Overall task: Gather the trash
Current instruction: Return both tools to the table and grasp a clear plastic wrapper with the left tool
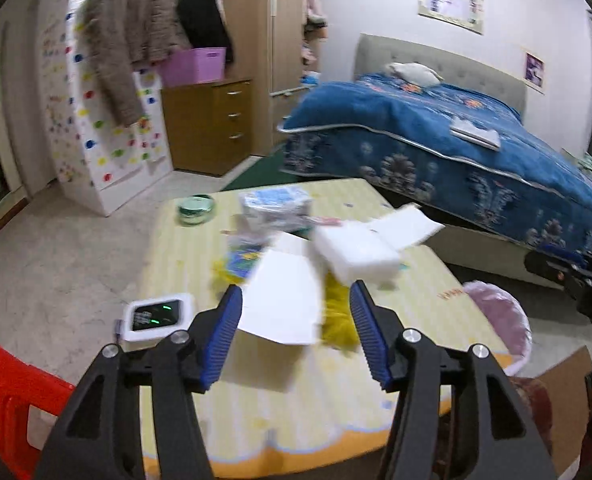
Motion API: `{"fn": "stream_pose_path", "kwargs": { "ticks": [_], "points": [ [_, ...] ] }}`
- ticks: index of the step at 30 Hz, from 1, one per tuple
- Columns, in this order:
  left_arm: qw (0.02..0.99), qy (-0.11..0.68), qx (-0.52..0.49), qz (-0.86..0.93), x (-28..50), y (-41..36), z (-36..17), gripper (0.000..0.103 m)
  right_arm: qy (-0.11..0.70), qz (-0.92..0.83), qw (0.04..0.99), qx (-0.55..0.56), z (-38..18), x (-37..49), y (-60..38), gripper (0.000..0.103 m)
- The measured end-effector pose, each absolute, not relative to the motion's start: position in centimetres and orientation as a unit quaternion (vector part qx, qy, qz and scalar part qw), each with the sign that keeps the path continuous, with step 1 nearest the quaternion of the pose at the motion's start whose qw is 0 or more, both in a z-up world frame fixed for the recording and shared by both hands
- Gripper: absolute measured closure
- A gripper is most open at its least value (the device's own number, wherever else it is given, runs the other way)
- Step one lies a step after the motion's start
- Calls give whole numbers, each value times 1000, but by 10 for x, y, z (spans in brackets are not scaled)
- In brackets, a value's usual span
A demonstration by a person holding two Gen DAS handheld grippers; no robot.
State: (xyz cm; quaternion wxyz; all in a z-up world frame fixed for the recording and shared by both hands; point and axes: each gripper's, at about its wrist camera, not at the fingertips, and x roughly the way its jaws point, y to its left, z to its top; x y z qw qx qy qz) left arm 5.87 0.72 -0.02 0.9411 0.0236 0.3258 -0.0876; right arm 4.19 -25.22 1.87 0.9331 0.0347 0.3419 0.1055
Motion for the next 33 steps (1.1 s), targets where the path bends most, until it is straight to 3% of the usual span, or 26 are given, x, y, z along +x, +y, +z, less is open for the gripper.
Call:
{"fn": "stream_pose_path", "kwargs": {
  "ticks": [6,30,33],
  "points": [
    [945,307,45,-106,95,19,0,40,351,118,929,21,17,69,-231,55],
    [901,384,150,-138,216,-16,-79,40,384,108,917,26,-14,140,-227,50],
    [894,398,155,-139,222,-18,-85,51,388,110,915,25,-18,144,-227,50]
  ]
}}
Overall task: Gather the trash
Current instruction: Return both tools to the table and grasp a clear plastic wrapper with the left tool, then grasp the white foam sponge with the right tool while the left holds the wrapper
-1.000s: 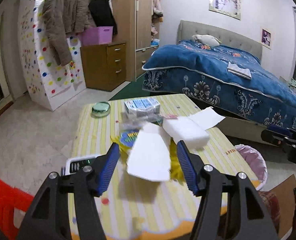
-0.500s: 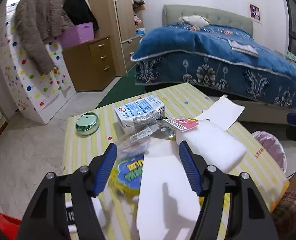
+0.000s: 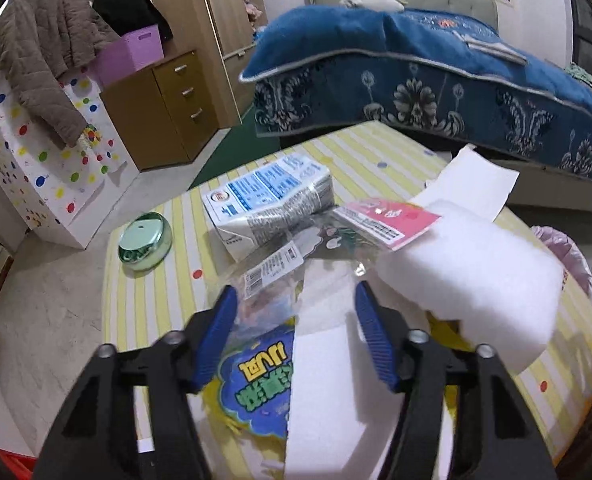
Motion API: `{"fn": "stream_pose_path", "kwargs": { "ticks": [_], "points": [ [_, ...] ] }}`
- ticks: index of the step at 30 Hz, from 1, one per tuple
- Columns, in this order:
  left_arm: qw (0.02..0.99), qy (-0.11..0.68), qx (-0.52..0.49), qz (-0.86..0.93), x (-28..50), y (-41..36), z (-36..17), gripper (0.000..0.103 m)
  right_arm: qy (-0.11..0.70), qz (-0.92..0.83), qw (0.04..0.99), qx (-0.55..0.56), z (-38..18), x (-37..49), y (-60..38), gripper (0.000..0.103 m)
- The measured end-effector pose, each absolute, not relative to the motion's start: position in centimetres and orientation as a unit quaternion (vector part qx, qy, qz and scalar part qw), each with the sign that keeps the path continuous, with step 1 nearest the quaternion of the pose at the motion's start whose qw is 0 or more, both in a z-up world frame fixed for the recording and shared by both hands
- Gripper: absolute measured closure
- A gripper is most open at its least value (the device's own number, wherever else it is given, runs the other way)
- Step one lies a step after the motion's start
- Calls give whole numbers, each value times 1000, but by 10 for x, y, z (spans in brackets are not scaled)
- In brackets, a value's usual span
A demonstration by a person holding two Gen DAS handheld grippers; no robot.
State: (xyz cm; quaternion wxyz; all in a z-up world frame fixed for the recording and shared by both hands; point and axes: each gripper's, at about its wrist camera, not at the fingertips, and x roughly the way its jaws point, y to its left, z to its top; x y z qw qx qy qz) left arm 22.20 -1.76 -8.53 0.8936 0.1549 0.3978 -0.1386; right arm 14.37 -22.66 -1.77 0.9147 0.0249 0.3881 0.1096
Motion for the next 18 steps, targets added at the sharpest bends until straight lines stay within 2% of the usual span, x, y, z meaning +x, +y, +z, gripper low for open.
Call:
{"fn": "stream_pose_path", "kwargs": {
  "ticks": [2,3,5,9,13,15,18],
  "points": [
    [892,405,144,-138,225,-15,-87,66,391,111,913,25,-20,145,-226,50],
    [892,406,140,-138,225,-13,-87,67,392,112,913,25,-21,145,-226,50],
    [894,406,136,-133,225,-12,-86,79,394,113,912,23,-24,145,-225,50],
    [901,396,128,-124,220,-7,-79,94,396,117,911,21,-25,144,-224,50],
    [911,381,105,-113,211,5,-64,98,392,132,910,21,-23,141,-221,49],
    [916,376,97,-102,206,12,-56,98,391,154,907,19,-25,143,-217,31],
    [921,369,92,-85,200,23,-49,99,387,181,904,-1,-30,152,-207,20]
  ]
}}
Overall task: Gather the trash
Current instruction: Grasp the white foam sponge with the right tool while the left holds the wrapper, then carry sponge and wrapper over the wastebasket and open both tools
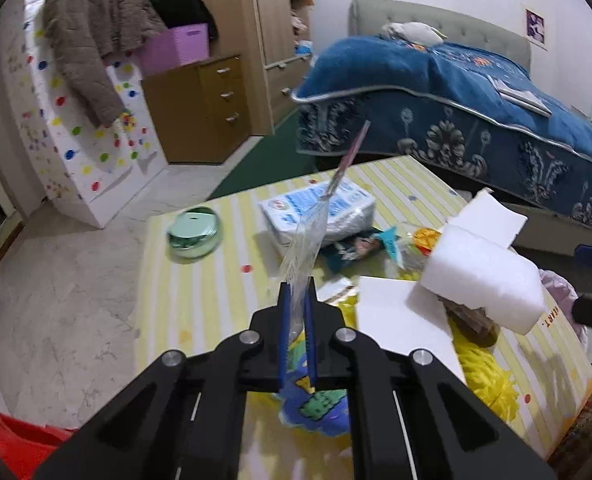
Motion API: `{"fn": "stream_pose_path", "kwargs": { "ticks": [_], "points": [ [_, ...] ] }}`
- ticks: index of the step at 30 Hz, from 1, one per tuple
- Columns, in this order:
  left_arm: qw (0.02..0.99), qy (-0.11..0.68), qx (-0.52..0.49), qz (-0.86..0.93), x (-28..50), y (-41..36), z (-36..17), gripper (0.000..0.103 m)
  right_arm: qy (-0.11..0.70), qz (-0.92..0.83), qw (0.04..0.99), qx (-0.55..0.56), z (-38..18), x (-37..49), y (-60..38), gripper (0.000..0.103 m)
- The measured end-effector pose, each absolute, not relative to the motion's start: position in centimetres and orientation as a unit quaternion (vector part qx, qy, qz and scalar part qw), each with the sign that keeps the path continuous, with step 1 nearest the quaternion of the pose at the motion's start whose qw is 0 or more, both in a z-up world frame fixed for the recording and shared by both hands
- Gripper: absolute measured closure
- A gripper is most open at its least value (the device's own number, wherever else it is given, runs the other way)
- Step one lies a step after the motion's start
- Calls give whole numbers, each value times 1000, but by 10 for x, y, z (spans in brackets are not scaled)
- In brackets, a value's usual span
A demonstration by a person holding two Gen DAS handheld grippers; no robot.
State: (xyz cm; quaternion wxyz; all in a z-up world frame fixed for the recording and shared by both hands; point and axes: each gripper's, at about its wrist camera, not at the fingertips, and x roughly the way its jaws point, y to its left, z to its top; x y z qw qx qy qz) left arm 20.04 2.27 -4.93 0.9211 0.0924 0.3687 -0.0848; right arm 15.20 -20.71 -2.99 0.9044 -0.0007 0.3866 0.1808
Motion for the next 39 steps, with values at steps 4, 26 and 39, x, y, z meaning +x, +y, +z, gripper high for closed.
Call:
{"fn": "stream_pose_path", "kwargs": {
  "ticks": [4,26,39],
  "points": [
    [925,366,81,-63,196,36,-44,101,402,190,896,-6,-44,177,-198,18],
    [947,312,12,-72,114,64,21,102,336,169,926,-8,5,110,-203,48],
    [941,283,-16,-183,40,3,35,102,323,96,942,1,26,30,-248,44]
  ]
}}
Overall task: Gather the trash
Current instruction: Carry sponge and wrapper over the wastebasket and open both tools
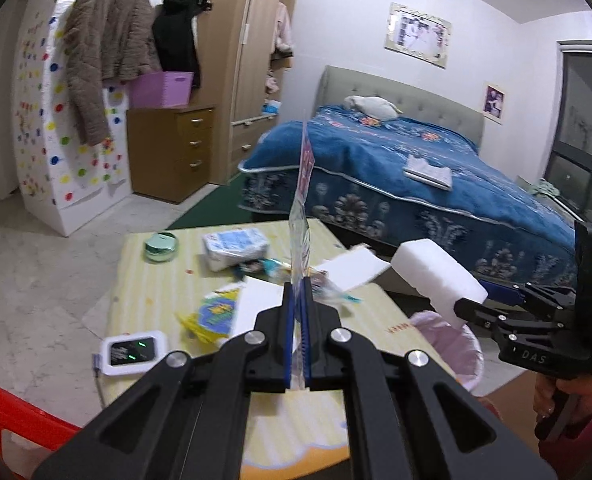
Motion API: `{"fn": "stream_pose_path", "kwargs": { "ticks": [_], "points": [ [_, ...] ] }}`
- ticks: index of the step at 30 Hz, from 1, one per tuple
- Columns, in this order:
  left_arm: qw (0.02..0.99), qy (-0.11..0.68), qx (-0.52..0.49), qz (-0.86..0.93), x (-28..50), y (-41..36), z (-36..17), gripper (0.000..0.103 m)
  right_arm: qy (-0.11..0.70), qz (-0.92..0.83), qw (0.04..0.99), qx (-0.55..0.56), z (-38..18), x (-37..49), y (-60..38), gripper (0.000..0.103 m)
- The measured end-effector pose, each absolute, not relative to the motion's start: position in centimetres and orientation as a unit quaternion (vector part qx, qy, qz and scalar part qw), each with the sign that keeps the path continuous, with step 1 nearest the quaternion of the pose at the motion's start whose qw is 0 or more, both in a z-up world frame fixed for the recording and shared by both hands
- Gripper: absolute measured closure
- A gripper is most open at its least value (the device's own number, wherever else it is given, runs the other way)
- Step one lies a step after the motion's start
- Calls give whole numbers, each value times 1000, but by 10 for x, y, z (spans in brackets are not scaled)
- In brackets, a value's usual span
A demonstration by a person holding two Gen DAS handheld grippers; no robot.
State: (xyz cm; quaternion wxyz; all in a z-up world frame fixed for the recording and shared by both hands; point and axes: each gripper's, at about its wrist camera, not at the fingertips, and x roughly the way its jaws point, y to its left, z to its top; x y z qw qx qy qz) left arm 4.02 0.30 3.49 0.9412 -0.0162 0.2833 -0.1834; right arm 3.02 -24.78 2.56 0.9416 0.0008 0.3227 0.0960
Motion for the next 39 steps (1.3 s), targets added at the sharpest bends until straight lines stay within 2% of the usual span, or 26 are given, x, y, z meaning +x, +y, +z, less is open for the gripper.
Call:
{"fn": "stream_pose_path", "kwargs": {
  "ticks": [22,39],
  "points": [
    [888,315,73,-326,40,-190,-12,102,326,-62,943,38,-7,-26,-375,41],
    [837,362,129,-390,75,-307,-77,101,386,-134,908,92,-80,-19,-459,41]
  ]
}}
